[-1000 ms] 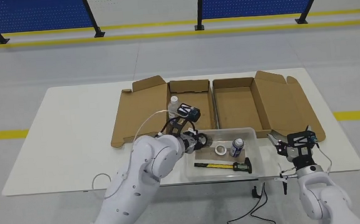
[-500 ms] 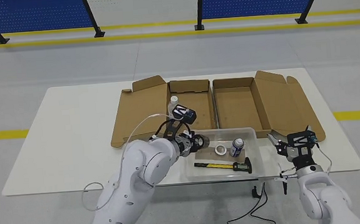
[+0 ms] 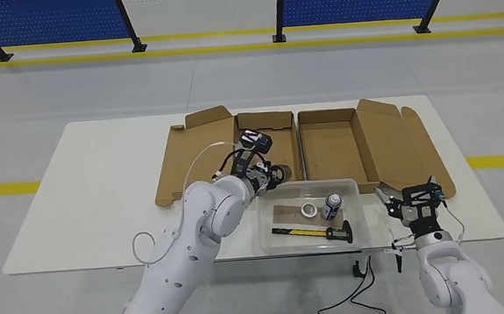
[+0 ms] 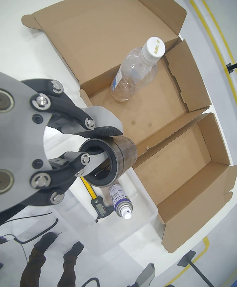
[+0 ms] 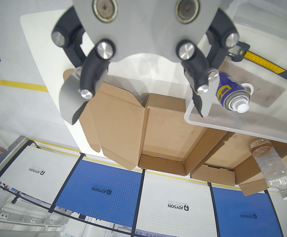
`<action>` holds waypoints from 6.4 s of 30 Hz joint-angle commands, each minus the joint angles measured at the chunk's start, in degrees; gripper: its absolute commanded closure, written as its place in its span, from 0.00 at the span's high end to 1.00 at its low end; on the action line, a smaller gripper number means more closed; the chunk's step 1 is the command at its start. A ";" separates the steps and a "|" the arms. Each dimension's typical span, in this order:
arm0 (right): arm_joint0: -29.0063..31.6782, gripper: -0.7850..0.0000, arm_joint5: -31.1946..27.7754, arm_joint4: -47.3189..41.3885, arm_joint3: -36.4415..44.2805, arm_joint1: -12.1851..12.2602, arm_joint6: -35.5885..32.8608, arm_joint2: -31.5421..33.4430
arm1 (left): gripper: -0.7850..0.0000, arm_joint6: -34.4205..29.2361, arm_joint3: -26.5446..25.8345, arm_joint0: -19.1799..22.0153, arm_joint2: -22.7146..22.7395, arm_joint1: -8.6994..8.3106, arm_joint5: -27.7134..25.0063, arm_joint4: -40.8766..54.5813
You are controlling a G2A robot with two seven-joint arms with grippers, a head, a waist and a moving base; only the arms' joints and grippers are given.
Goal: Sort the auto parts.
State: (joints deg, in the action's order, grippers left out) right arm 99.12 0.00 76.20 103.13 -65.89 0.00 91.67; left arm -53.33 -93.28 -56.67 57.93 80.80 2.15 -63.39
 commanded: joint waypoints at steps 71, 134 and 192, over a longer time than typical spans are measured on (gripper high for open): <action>0.00 1.00 0.00 0.00 0.00 0.00 0.00 0.00 | 0.00 -4.78 44.36 23.26 -8.30 7.85 2.62 2.60; 0.00 1.00 0.00 0.00 0.00 0.00 0.00 0.00 | 1.00 2.08 6.26 3.49 -6.57 3.93 -14.95 -5.48; 0.00 1.00 0.00 0.00 0.00 0.00 0.00 0.00 | 0.14 24.76 51.41 19.50 -24.77 17.29 -24.73 9.48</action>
State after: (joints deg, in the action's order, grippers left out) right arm 99.12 0.00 76.20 103.13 -65.89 0.00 91.67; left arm -28.57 -42.04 -37.16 33.11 98.01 -22.88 -53.90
